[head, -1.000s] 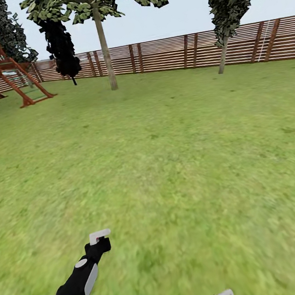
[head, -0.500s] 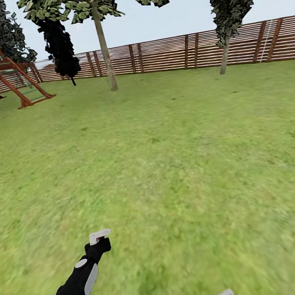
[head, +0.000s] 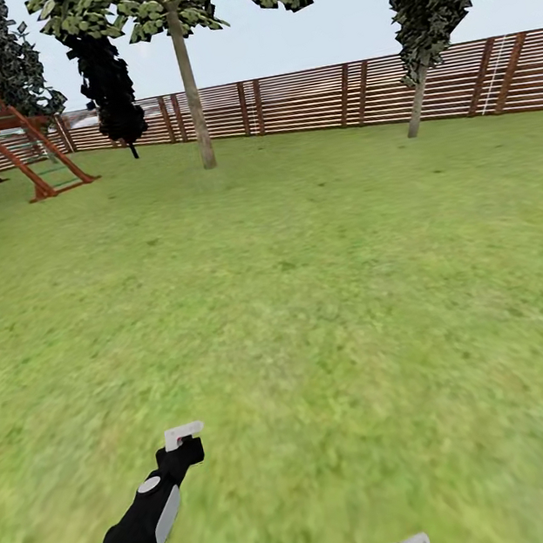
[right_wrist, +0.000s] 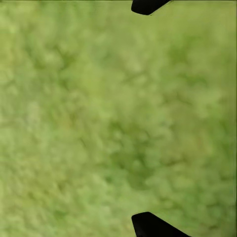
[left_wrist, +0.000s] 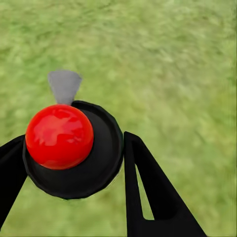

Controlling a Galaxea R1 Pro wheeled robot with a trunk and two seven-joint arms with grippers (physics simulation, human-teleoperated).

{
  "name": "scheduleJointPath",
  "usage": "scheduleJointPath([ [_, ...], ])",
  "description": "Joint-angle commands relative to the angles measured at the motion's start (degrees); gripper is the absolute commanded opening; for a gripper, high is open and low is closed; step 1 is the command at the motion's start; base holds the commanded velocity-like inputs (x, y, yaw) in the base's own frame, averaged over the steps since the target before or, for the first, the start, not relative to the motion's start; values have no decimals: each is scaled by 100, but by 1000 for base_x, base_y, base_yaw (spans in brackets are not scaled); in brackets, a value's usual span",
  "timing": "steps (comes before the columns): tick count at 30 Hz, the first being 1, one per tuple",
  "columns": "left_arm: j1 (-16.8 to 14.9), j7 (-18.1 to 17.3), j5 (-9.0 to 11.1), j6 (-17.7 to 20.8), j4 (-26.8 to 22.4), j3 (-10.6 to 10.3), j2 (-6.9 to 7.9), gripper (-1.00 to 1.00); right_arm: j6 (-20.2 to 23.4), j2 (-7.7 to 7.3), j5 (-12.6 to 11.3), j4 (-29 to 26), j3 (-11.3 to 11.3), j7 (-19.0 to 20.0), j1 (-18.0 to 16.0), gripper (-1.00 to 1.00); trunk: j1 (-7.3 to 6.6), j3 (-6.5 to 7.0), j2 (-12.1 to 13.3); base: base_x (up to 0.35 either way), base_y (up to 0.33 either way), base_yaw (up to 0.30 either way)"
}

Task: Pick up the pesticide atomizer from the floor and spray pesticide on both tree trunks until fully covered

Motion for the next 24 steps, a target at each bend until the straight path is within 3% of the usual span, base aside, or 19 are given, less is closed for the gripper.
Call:
scheduleJointPath([
  [1,-2,1,0,0,-1,0,0,-100,0,0,0,2,0,0,0,100,0,0,0,338,0,0],
  [24,-2,1,0,0,-7,9,0,-100,0,0,2,0,0,0,0,100,0,0,0,338,0,0],
])
